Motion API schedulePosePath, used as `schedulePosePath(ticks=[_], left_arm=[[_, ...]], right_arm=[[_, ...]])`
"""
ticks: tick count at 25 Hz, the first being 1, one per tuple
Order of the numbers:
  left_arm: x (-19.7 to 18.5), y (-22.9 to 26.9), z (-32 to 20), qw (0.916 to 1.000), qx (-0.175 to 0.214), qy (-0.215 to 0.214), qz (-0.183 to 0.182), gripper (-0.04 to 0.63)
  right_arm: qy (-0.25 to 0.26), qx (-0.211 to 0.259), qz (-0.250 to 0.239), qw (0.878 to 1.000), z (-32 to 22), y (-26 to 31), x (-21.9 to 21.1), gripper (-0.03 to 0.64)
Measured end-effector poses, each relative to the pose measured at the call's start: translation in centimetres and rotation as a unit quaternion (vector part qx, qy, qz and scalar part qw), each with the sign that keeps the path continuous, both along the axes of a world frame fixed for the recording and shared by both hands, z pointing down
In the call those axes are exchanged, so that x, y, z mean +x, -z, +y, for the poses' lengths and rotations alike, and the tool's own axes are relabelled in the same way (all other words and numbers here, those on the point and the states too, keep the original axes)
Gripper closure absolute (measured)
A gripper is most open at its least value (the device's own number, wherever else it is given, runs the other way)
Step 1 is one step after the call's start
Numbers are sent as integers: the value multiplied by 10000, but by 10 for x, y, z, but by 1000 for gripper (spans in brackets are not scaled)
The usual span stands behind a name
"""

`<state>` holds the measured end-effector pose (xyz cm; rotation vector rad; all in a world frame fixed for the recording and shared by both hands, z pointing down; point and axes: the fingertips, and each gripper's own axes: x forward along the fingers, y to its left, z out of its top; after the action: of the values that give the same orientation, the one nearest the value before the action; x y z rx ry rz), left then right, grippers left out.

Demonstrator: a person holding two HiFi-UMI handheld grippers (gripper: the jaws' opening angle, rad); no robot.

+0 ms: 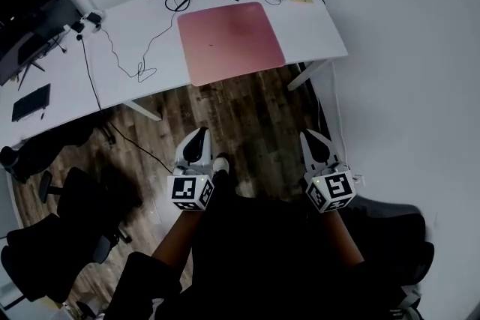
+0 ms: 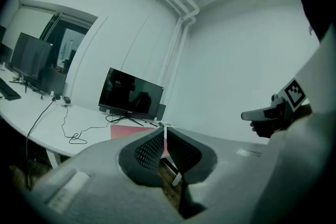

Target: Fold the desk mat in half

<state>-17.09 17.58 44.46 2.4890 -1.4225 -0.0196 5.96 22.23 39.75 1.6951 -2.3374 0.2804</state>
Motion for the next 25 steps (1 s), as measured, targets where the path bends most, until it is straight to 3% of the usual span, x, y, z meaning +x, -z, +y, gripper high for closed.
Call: schedulePosePath(ticks=[6,10,25], left_arm=[[-21,12,-39,9992,149,-30,370,568],[-34,14,-62,9988,238,-80,410,568],[-65,-10,-101,9975,-134,326,613,568]], right_arm=[[155,18,37,9999,-56,3,-32,618],[225,-32,-153,9996,-87,3,-48,618],[431,-382,65,9983,-137,-13,-58,618]])
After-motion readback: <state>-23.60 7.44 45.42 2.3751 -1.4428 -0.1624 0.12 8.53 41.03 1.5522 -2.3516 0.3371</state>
